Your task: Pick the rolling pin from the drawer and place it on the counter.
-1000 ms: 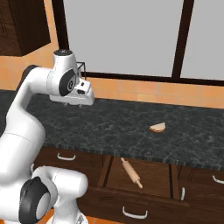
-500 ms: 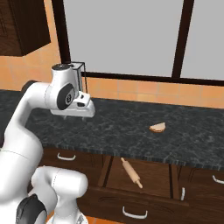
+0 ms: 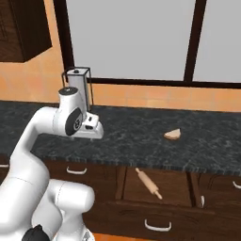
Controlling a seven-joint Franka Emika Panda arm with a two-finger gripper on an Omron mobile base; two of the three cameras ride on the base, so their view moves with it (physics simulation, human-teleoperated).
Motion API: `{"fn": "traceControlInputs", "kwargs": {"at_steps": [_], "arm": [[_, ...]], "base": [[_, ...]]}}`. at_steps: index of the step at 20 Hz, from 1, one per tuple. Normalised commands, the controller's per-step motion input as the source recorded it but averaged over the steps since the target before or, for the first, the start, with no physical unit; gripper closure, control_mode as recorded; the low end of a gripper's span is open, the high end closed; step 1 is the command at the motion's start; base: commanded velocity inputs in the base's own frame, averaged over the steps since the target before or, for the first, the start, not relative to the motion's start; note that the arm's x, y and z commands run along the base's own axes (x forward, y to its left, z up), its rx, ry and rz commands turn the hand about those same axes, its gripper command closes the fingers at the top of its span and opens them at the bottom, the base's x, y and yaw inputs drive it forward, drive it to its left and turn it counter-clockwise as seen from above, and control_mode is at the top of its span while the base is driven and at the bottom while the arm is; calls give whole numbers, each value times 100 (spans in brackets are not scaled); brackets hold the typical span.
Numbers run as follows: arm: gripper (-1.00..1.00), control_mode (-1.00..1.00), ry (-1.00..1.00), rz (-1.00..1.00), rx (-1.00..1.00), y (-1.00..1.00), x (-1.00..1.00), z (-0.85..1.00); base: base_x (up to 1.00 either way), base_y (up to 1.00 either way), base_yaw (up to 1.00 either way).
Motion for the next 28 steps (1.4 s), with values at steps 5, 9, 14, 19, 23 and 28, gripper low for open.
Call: {"fn": "traceControlInputs", "kwargs": {"at_steps": [5, 9, 14, 19, 23, 28], "arm": [[-100, 100, 0, 0, 0, 0, 0, 0], [-100, 100, 0, 0, 0, 0, 0, 0], [-100, -100, 8, -27, 0, -31, 46, -29], [-100, -100, 27, -22, 6, -100, 39, -42], [-100, -100, 20, -30, 2, -100, 6, -38], [-100, -100, 4, -38, 2, -100, 35, -52]], "base": [[11, 71, -74], [14, 33, -93], [2, 5, -17], [0, 0, 0], [0, 0, 0], [0, 0, 0]]}}
